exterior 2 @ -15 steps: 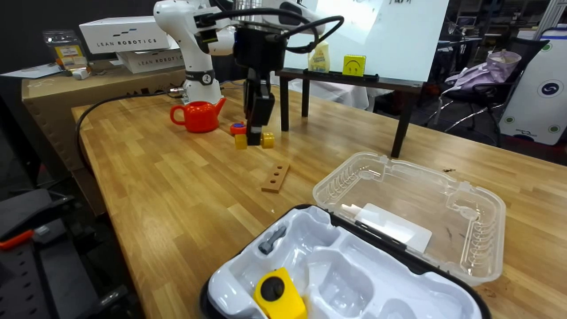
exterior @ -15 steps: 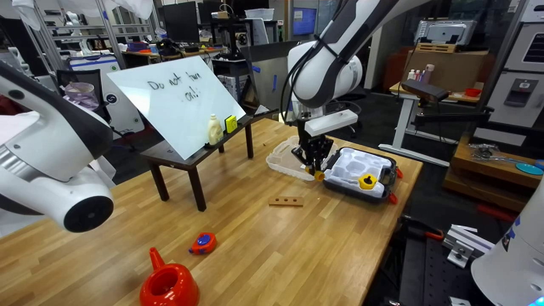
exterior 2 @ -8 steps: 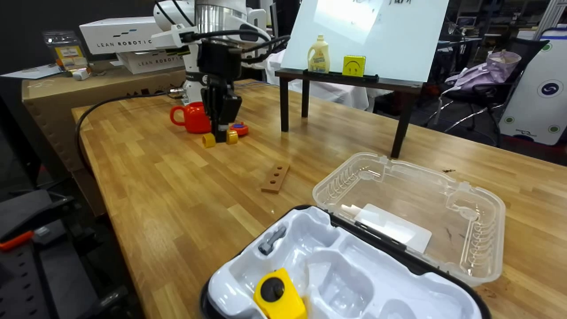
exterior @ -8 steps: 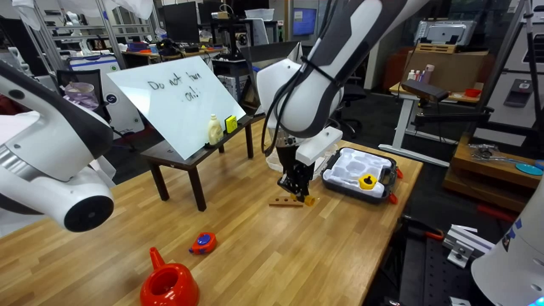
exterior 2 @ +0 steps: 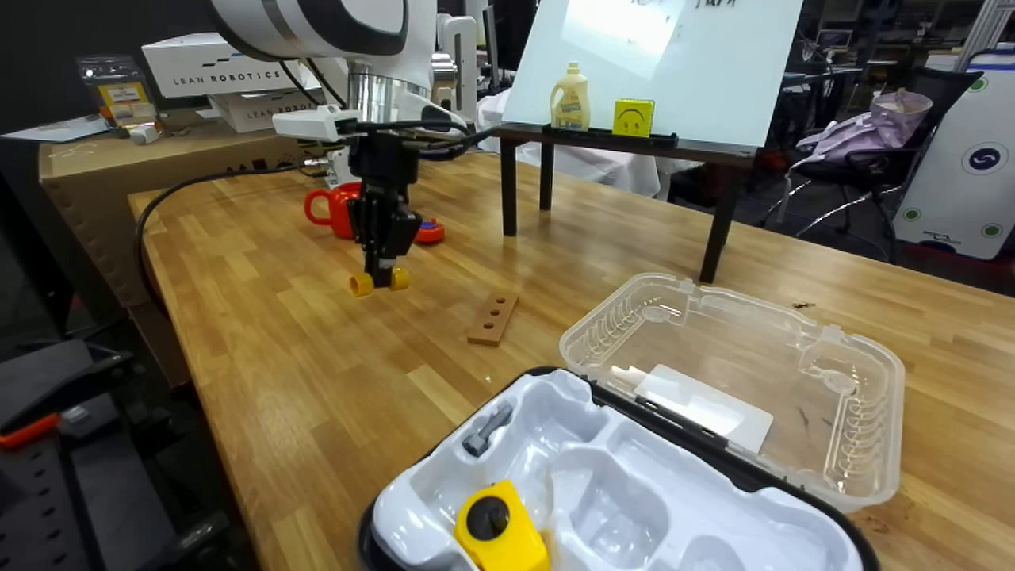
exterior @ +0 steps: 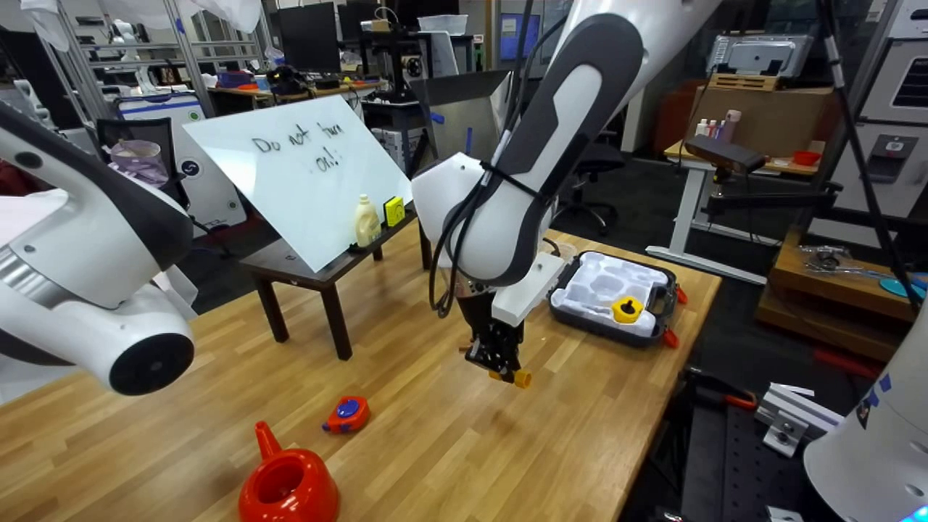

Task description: Remove the yellow object from the top middle of the box and put it on the table

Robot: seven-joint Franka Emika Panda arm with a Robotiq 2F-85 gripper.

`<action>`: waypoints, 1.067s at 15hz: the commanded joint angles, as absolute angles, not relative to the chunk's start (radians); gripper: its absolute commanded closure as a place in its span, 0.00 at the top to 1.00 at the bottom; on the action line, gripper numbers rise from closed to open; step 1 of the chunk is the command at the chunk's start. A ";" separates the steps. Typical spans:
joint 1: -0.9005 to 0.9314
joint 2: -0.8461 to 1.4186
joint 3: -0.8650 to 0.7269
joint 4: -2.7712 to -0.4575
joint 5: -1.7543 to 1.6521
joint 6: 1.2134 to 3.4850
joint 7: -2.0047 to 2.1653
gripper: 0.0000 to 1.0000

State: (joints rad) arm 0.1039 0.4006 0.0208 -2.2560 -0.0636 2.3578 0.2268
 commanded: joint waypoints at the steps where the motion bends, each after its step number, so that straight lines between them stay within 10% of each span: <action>1: 0.091 0.442 0.033 -2.203 -0.024 2.311 0.182 0.04; 11: 0.064 0.498 0.029 -2.166 0.052 2.254 0.143 0.06; 12: 0.063 0.497 0.027 -2.168 0.052 2.252 0.145 0.43; 16: 0.057 0.482 0.011 -2.182 0.042 2.249 0.154 0.63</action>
State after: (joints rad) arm 0.0705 0.4897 0.0151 -2.1887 0.0320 2.2781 0.1720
